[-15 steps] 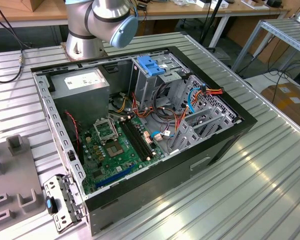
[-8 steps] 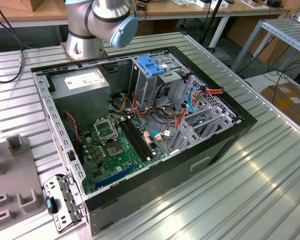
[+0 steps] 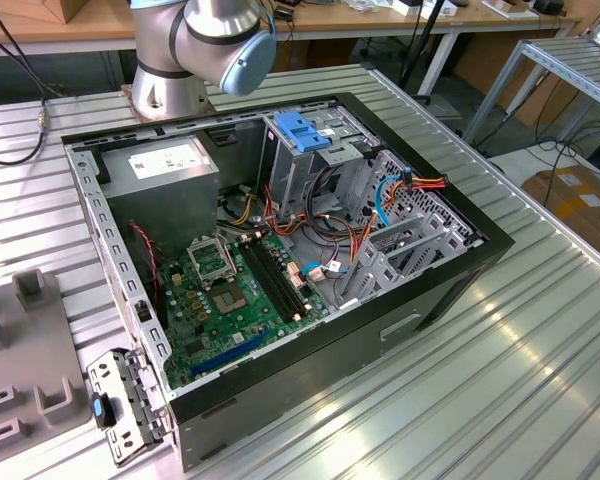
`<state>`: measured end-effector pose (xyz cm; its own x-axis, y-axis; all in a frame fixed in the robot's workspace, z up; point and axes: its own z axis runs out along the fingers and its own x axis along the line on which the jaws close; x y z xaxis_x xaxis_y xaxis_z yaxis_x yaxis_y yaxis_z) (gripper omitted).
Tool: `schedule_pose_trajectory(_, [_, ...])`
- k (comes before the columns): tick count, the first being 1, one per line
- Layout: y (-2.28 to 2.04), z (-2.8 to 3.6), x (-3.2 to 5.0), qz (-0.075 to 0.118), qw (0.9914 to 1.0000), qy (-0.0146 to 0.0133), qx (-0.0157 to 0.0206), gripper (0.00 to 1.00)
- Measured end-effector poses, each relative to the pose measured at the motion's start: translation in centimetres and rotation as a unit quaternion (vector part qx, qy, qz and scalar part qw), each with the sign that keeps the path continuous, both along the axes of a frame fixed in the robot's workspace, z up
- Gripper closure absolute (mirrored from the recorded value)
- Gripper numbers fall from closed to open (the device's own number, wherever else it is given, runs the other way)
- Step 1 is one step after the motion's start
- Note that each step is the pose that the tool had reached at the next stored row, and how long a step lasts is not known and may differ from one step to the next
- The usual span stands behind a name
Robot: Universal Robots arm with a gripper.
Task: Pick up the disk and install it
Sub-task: 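Pick up the disk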
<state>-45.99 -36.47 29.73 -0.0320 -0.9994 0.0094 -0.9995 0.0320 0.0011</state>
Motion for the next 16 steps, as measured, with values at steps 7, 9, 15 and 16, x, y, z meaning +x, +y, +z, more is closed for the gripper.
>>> schedule_pose_trajectory(7, [0.00,1.90,0.00,0.000,1.00000,0.0000,0.0000,0.63])
schedule_pose_trajectory(9, [0.00,2.64,0.00,0.000,1.00000,0.0000,0.0000,0.63])
schedule_pose_trajectory(15, [0.00,4.62,0.00,0.000,1.00000,0.0000,0.0000,0.63])
schedule_pose_trajectory(16, [0.00,4.73,0.00,0.000,1.00000,0.0000,0.0000,0.63])
